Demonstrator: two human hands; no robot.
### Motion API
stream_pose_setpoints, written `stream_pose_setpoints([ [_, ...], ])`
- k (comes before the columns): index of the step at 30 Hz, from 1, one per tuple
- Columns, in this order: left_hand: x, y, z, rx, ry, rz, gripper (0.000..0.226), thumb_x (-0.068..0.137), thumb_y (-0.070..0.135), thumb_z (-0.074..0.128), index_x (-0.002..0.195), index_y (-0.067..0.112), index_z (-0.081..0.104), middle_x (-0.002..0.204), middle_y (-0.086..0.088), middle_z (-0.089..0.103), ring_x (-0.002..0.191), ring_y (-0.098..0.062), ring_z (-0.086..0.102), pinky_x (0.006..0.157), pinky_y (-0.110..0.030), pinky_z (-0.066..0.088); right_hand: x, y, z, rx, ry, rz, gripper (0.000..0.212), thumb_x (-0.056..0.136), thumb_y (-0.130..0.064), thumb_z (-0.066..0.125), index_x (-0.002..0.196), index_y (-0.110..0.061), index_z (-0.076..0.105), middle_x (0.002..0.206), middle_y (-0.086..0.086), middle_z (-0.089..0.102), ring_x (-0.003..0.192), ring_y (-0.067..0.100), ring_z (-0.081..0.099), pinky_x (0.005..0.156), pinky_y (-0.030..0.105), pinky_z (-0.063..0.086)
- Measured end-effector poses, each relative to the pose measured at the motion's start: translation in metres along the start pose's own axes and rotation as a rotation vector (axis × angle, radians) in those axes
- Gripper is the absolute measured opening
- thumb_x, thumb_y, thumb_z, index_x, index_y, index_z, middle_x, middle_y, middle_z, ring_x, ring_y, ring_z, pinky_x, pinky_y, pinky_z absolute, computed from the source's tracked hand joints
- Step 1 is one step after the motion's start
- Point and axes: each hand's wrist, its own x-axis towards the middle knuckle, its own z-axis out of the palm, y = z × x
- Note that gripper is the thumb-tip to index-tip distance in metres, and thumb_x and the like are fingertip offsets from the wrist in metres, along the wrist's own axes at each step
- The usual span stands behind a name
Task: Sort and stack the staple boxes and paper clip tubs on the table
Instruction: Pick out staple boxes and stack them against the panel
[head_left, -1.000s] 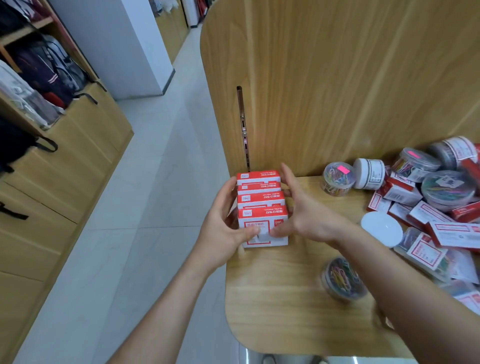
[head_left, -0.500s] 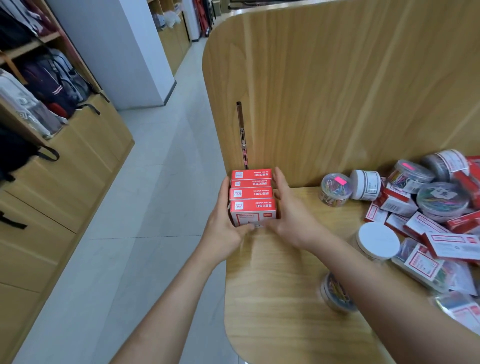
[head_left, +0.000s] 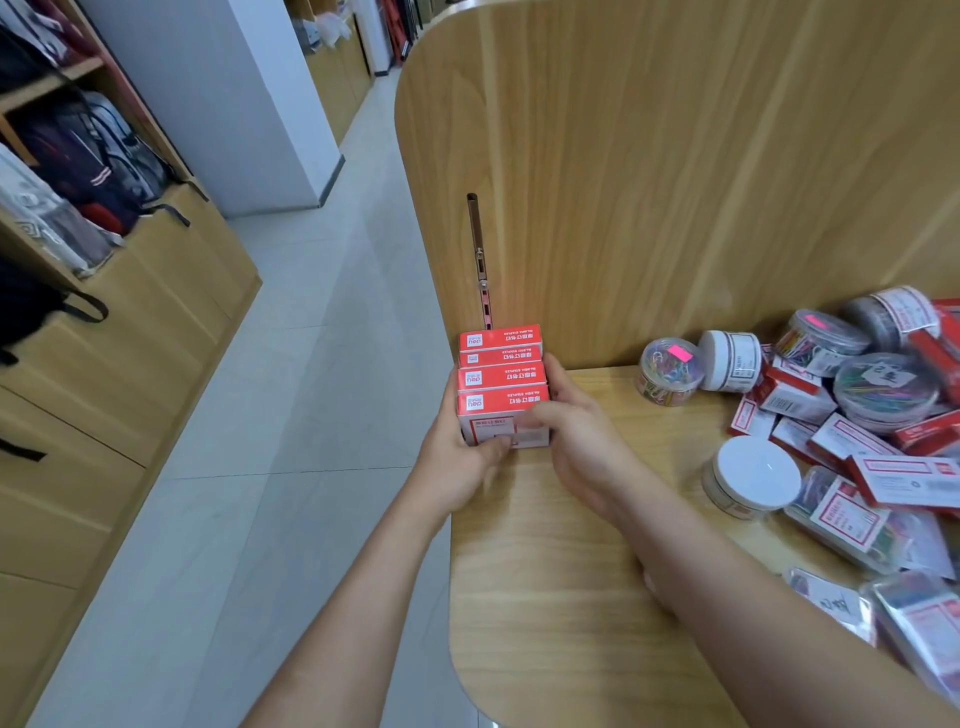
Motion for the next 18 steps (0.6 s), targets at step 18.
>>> stream_pose_setpoints([
  [18, -0.015, -0.005, 0.011, 0.322, 0.187, 0.056, 0.072, 0.088, 0.009, 0.062, 0.147, 0.029, 0.025, 0.115, 0.014, 0.06, 0.112, -0.013, 0.058, 0.095, -0.033, 0.047, -0.018, 0.004, 0.0, -0.22, 0.194, -0.022, 0.031, 0.101, -0.013, 0.039, 0.103, -0.039, 0.057, 0.084, -0.029, 0.069, 0.085, -0.013, 0.062, 0.08, 0.008, 0.045],
])
